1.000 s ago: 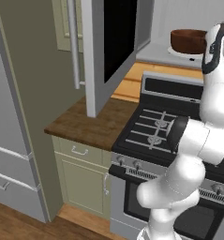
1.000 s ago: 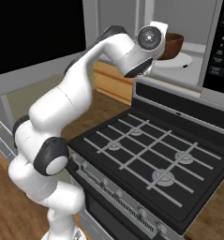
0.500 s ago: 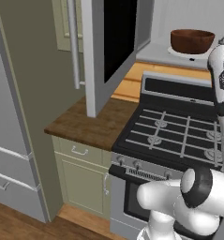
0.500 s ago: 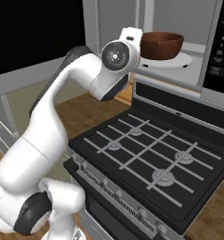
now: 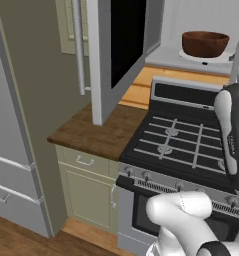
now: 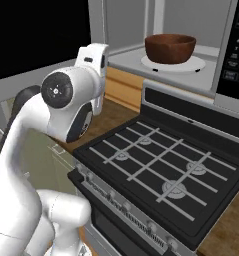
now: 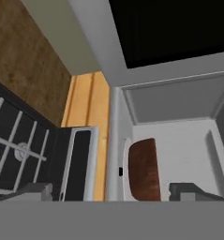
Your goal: Pick the lime from the sink and place it in the bowl. Then pick the bowl and place it in the microwave. Then close the microwave door and press the start button.
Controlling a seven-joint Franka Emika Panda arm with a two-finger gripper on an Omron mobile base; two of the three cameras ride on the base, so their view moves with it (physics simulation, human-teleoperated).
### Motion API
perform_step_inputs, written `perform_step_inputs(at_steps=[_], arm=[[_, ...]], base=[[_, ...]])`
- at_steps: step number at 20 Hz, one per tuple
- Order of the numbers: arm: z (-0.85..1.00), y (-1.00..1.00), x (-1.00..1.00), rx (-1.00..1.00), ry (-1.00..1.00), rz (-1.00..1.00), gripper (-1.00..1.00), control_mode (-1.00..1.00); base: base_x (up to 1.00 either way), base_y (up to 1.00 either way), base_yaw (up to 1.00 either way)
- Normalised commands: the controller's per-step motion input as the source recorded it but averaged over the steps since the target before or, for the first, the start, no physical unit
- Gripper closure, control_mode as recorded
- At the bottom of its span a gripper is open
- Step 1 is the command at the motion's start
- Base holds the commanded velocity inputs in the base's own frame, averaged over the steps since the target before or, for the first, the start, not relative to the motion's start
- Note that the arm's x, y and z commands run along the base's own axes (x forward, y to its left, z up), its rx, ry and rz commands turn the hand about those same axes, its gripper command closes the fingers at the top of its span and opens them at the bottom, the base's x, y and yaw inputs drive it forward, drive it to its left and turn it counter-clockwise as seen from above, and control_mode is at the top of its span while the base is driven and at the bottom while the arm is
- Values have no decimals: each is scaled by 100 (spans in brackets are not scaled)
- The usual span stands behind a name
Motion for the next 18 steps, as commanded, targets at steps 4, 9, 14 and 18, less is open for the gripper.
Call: perform_step_inputs(at_steps=[4, 9, 14, 18], arm=[[0, 80, -95, -3, 0, -5, -100, -100], [0, 82, -82, -5, 1, -8, -100, -100], [0, 89, -59, 0, 6, -16, -100, -100], [0, 76, -40, 8, 8, -16, -100, -100]], base=[[0, 0, 0], [0, 0, 0], [0, 0, 0], [0, 0, 0]])
